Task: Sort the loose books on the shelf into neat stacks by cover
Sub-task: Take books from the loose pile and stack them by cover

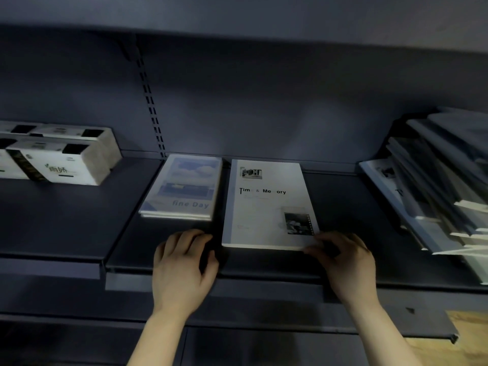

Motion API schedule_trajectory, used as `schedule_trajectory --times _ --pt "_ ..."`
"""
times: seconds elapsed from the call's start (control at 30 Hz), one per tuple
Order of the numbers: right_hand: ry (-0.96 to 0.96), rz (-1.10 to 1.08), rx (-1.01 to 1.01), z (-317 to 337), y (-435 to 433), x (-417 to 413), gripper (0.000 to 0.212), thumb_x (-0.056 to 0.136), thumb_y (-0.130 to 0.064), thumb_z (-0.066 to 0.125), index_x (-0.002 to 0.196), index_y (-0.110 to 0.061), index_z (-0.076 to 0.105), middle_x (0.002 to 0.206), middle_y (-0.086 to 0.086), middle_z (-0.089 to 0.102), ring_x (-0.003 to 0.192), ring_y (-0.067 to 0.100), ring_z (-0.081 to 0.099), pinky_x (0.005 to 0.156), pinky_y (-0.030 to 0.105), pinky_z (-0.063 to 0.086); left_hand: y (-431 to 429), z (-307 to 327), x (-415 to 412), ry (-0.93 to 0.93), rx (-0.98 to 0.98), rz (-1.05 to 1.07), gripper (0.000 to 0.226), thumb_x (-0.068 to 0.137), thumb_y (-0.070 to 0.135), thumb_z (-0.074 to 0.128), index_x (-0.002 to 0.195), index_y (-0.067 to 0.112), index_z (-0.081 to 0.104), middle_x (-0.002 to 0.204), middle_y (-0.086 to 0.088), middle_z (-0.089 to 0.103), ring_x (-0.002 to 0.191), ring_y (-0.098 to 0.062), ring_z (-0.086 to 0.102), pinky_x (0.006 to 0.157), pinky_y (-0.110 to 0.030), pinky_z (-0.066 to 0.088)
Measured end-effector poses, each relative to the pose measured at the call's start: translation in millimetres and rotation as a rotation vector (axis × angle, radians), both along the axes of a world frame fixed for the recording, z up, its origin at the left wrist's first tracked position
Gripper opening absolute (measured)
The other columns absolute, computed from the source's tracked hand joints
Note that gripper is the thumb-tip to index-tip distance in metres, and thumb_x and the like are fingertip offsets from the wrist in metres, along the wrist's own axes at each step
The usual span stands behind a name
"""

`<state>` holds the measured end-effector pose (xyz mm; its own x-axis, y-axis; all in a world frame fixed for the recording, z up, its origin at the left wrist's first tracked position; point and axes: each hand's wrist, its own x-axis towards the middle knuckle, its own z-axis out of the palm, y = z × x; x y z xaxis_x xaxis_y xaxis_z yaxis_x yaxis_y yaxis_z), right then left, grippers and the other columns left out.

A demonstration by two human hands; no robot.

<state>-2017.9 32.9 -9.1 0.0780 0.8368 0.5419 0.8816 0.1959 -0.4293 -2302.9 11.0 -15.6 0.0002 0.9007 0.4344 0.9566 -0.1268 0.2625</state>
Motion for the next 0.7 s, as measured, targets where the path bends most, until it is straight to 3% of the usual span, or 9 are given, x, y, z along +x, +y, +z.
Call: schedule_trajectory --times 0.2,0.4,0.5,0.57,0.63,0.7 --pt "-0.011 0.001 -0.025 -1 -3 -1 0.023 0.069 -0.022 0.084 0.088 -0.012 0.074 0.082 0.001 0.071 0.083 0.029 0.062 0.063 0.027 0.042 -1 0 0 -0.018 0.007 -0.007 0.042 0.082 0.037 0.041 0.107 0.017 0.068 0.111 -0.002 0.063 0.097 -0.026 0.052 0.079 -0.043 0.043" --pt "-0.040 0.096 -0.282 28 -9 4 0.036 0.081 -0.039 0.068 0.112 -0.020 0.066 0.100 -0.003 0.067 0.097 0.019 0.060 0.075 0.029 0.048 -1 0 0 -0.024 -0.050 -0.034 0.045 0.087 0.038 0.038 0.114 0.015 0.066 0.117 -0.005 0.061 0.103 -0.028 0.051 0.083 -0.045 0.042" --pt "0.060 0.154 -0.273 69 -20 15 0.036 0.087 -0.031 0.066 0.122 -0.025 0.062 0.099 -0.010 0.064 0.090 0.006 0.063 0.075 0.013 0.046 -4 5 4 -0.083 -0.035 -0.025 0.047 0.087 0.038 0.038 0.118 0.013 0.063 0.119 -0.008 0.060 0.106 -0.032 0.051 0.086 -0.049 0.043" --pt "0.108 0.136 -0.162 104 -28 29 0.028 0.088 -0.028 0.065 0.116 -0.027 0.066 0.092 -0.014 0.063 0.082 -0.010 0.060 0.071 0.001 0.039 -5 11 15 -0.087 -0.012 -0.010 0.047 0.086 0.038 0.039 0.118 0.013 0.063 0.118 -0.010 0.059 0.105 -0.035 0.051 0.086 -0.051 0.042" --pt "0.193 0.126 -0.019 137 -36 47 0.019 0.088 -0.030 0.065 0.107 -0.029 0.069 0.086 -0.014 0.066 0.076 -0.010 0.061 0.074 0.007 0.045 -6 16 32 -0.068 -0.002 -0.019 0.046 0.086 0.038 0.040 0.115 0.013 0.064 0.118 -0.010 0.060 0.104 -0.035 0.051 0.084 -0.050 0.042" --pt "0.225 0.099 0.091 165 -42 70 0.016 0.086 -0.032 0.061 0.100 -0.034 0.069 0.082 -0.011 0.069 0.070 0.003 0.064 0.073 0.027 0.054 -7 20 55 -0.050 -0.002 -0.043 0.044 0.086 0.038 0.040 0.113 0.014 0.064 0.120 -0.009 0.059 0.105 -0.034 0.051 0.085 -0.050 0.042"
